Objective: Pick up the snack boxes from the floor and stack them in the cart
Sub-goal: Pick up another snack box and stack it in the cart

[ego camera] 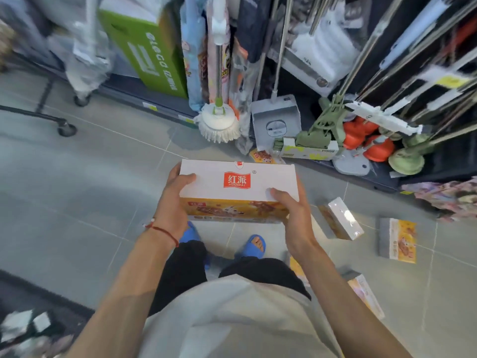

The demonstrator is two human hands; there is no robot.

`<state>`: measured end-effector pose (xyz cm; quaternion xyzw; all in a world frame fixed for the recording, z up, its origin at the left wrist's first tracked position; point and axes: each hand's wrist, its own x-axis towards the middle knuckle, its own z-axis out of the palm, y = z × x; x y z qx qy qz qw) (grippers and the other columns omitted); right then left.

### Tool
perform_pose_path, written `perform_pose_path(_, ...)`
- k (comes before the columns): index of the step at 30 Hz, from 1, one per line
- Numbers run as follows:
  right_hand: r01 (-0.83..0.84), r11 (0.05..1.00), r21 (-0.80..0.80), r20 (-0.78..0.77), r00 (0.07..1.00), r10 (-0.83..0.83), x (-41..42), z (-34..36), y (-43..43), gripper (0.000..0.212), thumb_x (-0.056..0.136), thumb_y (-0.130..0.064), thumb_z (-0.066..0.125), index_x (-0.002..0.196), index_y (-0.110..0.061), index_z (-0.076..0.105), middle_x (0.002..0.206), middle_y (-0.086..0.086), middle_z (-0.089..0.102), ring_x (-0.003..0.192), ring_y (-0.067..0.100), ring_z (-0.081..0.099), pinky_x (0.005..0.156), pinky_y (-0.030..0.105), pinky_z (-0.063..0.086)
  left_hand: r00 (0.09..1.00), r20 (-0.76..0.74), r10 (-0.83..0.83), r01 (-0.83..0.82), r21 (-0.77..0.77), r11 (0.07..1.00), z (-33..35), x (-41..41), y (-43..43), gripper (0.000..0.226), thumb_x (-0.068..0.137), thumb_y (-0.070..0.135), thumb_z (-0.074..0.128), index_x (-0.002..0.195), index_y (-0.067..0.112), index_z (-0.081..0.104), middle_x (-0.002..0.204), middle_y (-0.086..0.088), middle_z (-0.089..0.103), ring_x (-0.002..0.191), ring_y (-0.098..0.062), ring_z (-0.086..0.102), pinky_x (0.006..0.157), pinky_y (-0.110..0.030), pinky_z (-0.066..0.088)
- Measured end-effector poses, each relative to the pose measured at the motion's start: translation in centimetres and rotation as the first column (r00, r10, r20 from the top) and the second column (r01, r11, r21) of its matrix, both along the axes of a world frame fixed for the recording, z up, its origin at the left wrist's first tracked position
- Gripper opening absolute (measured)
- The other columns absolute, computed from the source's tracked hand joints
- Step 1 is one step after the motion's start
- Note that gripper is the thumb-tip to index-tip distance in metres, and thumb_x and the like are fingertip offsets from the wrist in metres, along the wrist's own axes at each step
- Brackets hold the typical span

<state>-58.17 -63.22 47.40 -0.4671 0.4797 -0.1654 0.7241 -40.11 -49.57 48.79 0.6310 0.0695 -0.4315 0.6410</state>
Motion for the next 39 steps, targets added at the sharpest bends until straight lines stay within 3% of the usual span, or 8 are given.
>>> perform_pose_path(7,-0.237,0.971,-0.032,0.005,0.972,0.237,7.8,1.4,4.0,0.081,0.073,-0.045,0.078,0.147,-0.045,0.044,0.136,-0.006,0.066,0.13,0.025,0.06,0.114,0.057,0.043,0.988,0.005,0.154,-0.154,0.008,0.988,0.2,5.3,8.4,0.068,0.077,0.034,0.061,0.143,0.028,0.044,0.121,-0.008,0.066,0.1,-0.026,0.067,0.07,-0.035,0.054)
perform_pose_path(12,-0.277,0.96,0.039,0.053,0.96,0.275,16.4,1.3,9.0,0.06,0.081,-0.034,0.066,0.14,-0.03,0.052,0.13,0.0,0.069,0.124,0.026,0.065,0.096,0.041,0.053,0.952,0.032,0.304,-0.305,0.047,0.951,-0.4,11.2,15.6,0.046,0.097,0.019,0.057,0.14,0.029,0.045,0.12,-0.01,0.066,0.087,-0.022,0.07,0.063,-0.031,0.053)
perform_pose_path(14,-0.303,0.952,0.054,0.055,0.952,0.3,20.1,1.6,11.5,0.064,0.079,-0.036,0.068,0.14,-0.028,0.051,0.129,-0.001,0.068,0.123,0.024,0.065,0.099,0.043,0.053,0.941,0.077,0.33,-0.335,0.066,0.94,-0.3,13.8,18.6,0.044,0.097,0.019,0.059,0.138,0.031,0.047,0.124,-0.009,0.065,0.092,-0.023,0.07,0.063,-0.03,0.051)
perform_pose_path(20,-0.41,0.909,0.078,0.065,0.912,0.406,29.7,1.8,18.0,0.059,0.08,-0.035,0.065,0.137,-0.029,0.052,0.126,-0.002,0.069,0.123,0.024,0.064,0.103,0.045,0.049,0.904,0.134,0.406,-0.419,0.09,0.904,1.2,21.4,26.0,0.052,0.08,0.044,0.066,0.13,0.037,0.052,0.126,-0.006,0.066,0.108,-0.028,0.068,0.072,-0.034,0.051)
perform_pose_path(23,-0.494,0.865,0.093,0.075,0.869,0.488,34.1,2.1,20.4,0.057,0.082,-0.035,0.062,0.138,-0.026,0.053,0.128,0.004,0.07,0.124,0.026,0.064,0.098,0.041,0.05,0.878,0.162,0.45,-0.471,0.132,0.872,1.8,25.0,28.7,0.054,0.077,0.05,0.065,0.129,0.038,0.053,0.125,-0.005,0.067,0.099,-0.022,0.067,0.064,-0.03,0.046)
perform_pose_path(26,-0.541,0.831,0.13,0.091,0.841,0.534,38.8,2.3,21.7,0.05,0.082,-0.031,0.061,0.131,-0.024,0.056,0.122,0.004,0.073,0.113,0.021,0.07,0.084,0.032,0.055,0.855,0.173,0.489,-0.512,0.131,0.849,1.7,28.4,30.6,0.051,0.077,0.051,0.067,0.126,0.04,0.056,0.126,-0.002,0.067,0.108,-0.024,0.065,0.068,-0.03,0.045)
perform_pose_path(31,-0.632,0.758,0.161,0.1,0.775,0.625,47.4,2.2,22.5,0.063,0.081,-0.031,0.061,0.142,-0.019,0.052,0.124,0.005,0.072,0.105,0.015,0.072,0.067,0.021,0.057,0.806,0.181,0.563,-0.59,0.164,0.791,1.8,34.7,31.7,0.049,0.077,0.054,0.066,0.123,0.041,0.059,0.124,0.001,0.068,0.105,-0.02,0.065,0.068,-0.03,0.044)
perform_pose_path(39,-0.74,0.664,0.106,0.085,0.672,0.735,62.4,2.1,22.8,0.061,0.078,-0.033,0.066,0.137,-0.025,0.054,0.12,0.0,0.075,0.115,0.022,0.069,0.086,0.035,0.051,0.719,0.236,0.653,-0.694,0.187,0.696,2.1,46.5,32.2,0.035,0.09,0.043,0.063,0.124,0.04,0.058,0.121,0.0,0.069,0.108,-0.024,0.066,0.087,-0.037,0.053)
